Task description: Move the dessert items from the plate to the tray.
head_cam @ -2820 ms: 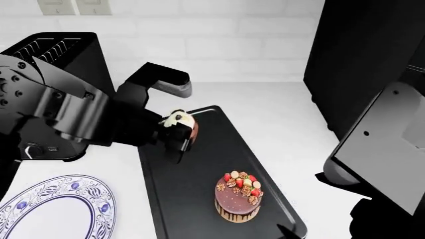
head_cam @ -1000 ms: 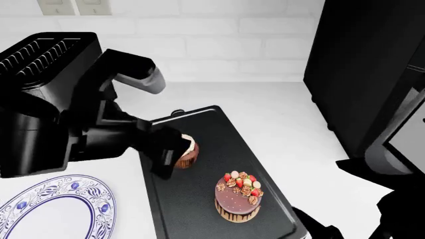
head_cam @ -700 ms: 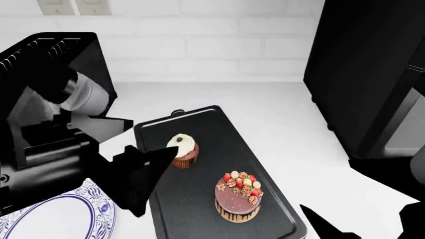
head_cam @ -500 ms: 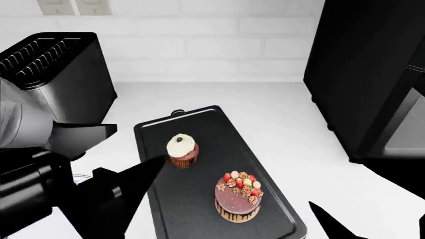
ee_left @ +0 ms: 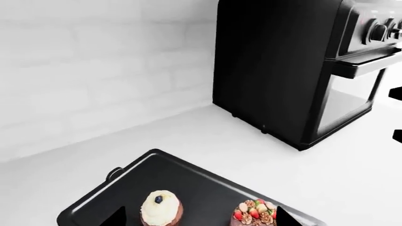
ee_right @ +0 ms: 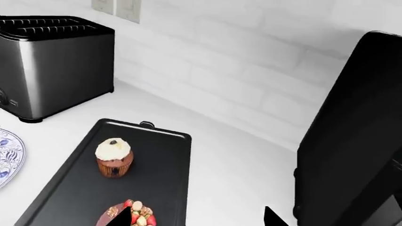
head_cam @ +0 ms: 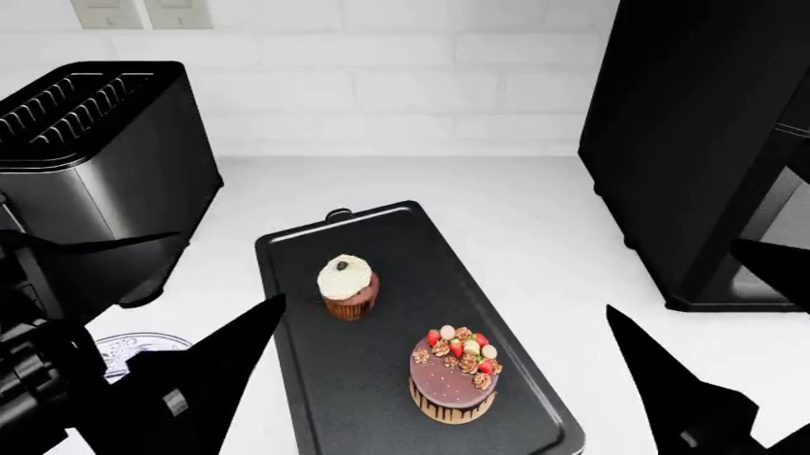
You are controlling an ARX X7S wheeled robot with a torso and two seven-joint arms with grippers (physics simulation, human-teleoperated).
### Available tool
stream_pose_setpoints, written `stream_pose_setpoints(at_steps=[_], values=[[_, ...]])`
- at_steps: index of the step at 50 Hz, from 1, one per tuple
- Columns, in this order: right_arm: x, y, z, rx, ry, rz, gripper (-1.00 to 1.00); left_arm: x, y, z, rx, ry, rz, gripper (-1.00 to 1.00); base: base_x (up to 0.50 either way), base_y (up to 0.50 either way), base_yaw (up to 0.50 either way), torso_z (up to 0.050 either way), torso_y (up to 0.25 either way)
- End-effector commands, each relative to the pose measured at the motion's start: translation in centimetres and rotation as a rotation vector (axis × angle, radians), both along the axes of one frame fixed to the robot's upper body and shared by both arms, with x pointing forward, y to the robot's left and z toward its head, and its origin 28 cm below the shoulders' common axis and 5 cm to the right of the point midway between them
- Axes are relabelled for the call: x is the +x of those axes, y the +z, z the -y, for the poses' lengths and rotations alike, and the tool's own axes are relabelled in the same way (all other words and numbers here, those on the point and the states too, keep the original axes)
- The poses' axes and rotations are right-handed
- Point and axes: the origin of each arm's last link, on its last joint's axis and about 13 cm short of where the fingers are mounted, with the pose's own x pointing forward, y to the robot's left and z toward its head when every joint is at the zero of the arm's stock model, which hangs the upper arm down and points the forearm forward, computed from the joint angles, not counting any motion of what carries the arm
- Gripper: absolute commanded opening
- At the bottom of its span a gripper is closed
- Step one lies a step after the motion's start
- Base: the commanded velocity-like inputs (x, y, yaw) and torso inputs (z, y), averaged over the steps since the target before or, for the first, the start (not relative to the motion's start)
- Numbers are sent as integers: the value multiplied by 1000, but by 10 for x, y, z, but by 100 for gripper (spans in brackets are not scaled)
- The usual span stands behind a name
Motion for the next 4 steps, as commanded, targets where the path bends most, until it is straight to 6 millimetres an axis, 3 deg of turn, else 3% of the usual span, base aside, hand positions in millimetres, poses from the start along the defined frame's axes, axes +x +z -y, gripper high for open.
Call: stream_pose_setpoints(at_steps=[1,4], values=[[6,-5,-5,36,-30,79,100,5,-7,-3,-43,56,86,100,0,0,0,0,0],[5,-4,-5,34,-41,105,100,6,-6,-3,-54,63,102,100,0,0,0,0,0]])
